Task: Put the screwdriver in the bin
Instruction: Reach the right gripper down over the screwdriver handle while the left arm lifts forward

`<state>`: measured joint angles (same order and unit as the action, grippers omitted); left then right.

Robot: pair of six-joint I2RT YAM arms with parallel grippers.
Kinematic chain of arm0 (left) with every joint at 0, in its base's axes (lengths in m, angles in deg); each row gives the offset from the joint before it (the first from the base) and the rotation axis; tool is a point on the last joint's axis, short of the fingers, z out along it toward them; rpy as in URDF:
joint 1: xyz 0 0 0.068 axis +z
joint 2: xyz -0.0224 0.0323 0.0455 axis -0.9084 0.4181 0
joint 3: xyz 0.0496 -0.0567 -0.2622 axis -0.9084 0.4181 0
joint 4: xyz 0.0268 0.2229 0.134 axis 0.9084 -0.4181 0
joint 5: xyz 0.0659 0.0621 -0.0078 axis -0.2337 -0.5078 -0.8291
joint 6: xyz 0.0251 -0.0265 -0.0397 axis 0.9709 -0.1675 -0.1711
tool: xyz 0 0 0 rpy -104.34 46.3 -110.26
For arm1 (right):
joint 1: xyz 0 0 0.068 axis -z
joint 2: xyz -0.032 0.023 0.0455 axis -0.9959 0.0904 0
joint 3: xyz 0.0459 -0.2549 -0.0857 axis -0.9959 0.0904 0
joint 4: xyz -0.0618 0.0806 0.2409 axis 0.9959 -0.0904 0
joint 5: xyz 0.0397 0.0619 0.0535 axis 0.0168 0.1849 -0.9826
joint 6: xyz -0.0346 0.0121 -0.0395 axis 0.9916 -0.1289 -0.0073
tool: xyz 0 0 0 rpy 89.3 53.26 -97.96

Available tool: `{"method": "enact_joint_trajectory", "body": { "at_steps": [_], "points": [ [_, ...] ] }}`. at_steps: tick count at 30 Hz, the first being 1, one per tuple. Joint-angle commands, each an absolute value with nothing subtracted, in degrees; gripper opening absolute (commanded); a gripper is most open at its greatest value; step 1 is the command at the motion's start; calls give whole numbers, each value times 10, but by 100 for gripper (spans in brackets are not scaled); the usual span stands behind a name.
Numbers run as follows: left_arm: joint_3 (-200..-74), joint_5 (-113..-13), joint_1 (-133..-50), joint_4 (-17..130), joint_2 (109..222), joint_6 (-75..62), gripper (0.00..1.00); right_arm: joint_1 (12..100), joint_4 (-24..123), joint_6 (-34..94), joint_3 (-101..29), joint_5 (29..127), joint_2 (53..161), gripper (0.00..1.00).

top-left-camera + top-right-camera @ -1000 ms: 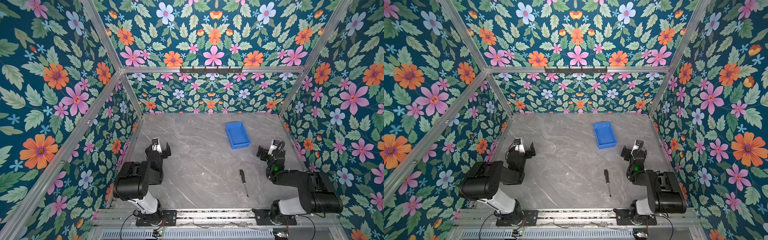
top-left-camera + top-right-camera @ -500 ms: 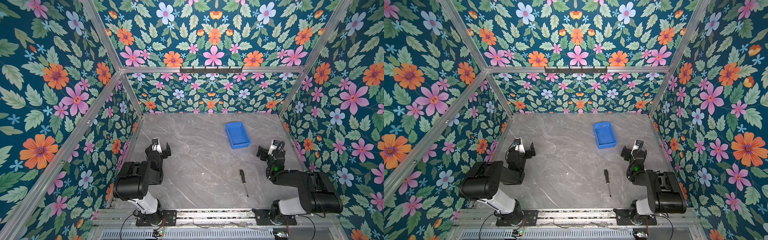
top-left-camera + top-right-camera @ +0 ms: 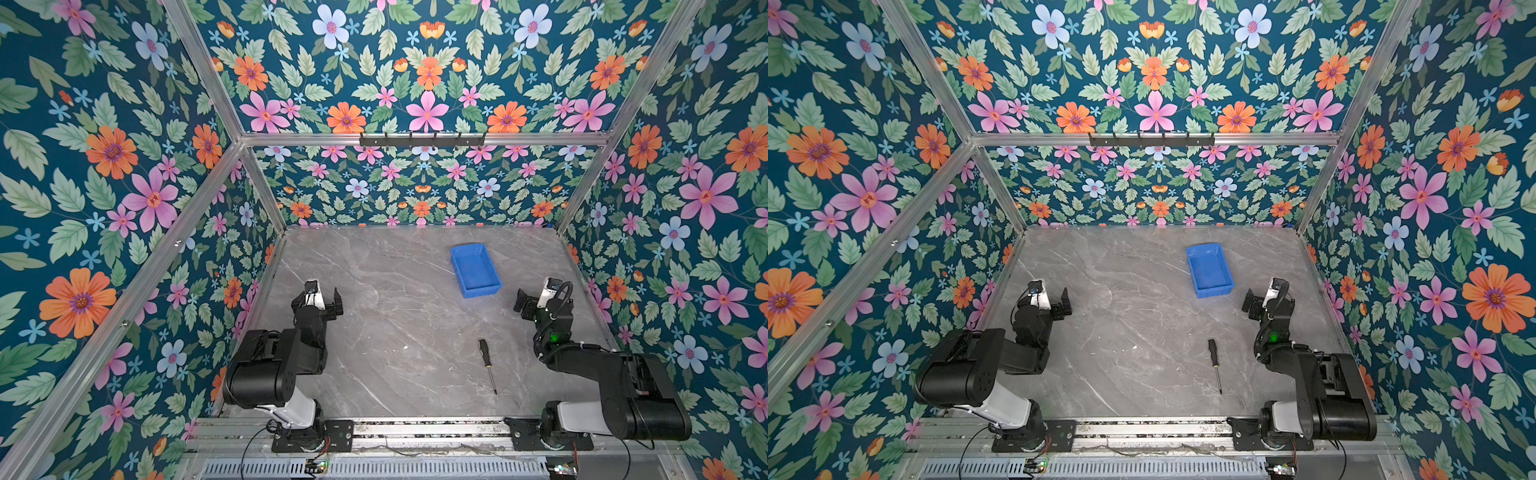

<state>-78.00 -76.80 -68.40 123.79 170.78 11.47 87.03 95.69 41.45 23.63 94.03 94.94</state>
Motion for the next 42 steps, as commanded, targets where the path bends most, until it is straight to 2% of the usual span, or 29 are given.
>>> {"method": "enact_joint_trajectory", "body": {
  "at_steps": [1,5,12,18,23,29,34,42],
  "points": [
    [-774,-792,-709,1236,1662,150,100,870,885,421,222,919,906,99],
    [-790,-796,-769,1146,1601,213,100,861,775,421,205,904,838,99],
    [-847,-715,-860,968,1530,270,100,815,626,421,185,914,720,99],
    [-883,-608,-919,849,1484,297,100,783,485,371,145,908,652,99],
    [-888,-521,-956,812,1459,320,100,749,375,309,114,915,621,99],
    [-889,-444,-998,773,1439,321,100,637,266,275,73,970,638,99],
    [-886,-403,-1015,746,1435,320,100,527,262,233,71,1045,665,99],
    [-877,-382,-1021,704,1431,344,100,491,227,183,57,1021,760,99]
  ]
}}
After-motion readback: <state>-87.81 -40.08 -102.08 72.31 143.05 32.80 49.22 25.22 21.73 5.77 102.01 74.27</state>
